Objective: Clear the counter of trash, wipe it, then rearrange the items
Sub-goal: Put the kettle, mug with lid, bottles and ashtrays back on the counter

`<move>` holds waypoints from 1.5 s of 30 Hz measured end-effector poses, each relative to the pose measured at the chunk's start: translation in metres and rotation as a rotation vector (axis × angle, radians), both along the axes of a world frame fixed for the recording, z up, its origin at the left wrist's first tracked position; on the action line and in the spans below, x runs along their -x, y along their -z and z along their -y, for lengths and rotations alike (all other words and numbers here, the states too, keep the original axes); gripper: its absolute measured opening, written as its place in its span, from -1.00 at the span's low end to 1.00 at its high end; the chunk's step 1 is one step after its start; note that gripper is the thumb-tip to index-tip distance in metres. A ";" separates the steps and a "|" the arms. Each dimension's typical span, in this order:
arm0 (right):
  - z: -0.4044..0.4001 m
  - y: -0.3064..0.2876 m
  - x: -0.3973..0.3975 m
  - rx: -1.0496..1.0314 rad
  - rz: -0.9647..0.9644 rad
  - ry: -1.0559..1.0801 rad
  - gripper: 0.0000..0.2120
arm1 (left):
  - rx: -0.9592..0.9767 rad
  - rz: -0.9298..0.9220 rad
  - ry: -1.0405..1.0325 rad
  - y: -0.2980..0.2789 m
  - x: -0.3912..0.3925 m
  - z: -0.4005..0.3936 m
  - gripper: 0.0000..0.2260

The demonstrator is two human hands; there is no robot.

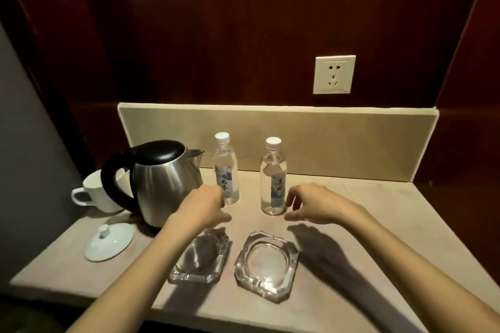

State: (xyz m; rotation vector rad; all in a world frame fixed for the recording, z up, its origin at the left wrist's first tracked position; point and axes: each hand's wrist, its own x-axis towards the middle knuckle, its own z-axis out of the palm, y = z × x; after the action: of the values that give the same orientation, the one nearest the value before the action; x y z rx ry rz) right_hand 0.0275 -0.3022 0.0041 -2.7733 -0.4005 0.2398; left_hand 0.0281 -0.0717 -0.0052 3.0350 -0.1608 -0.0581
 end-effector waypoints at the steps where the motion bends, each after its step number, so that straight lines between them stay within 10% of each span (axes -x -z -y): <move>1: 0.002 0.002 -0.003 0.002 -0.003 -0.006 -0.74 | 0.036 -0.007 -0.032 -0.001 -0.003 0.002 -0.64; 10: 0.022 0.002 -0.032 -0.009 0.022 0.028 -0.53 | 0.432 0.048 -0.255 0.007 -0.043 0.009 -0.38; 21: -0.021 0.010 -0.057 -0.343 0.178 0.204 -0.36 | 0.688 0.188 -0.300 0.023 -0.069 0.015 -0.50; 45: 0.149 0.003 -0.031 -0.203 0.250 0.691 -0.37 | 0.873 -0.174 0.395 0.029 -0.132 0.181 -0.55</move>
State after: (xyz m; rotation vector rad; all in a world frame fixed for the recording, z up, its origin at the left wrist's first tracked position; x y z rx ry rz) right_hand 0.0587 -0.4512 0.0014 -2.5579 0.4587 -0.2974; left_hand 0.1596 -0.2522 -0.0339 2.0845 -0.5892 -0.2161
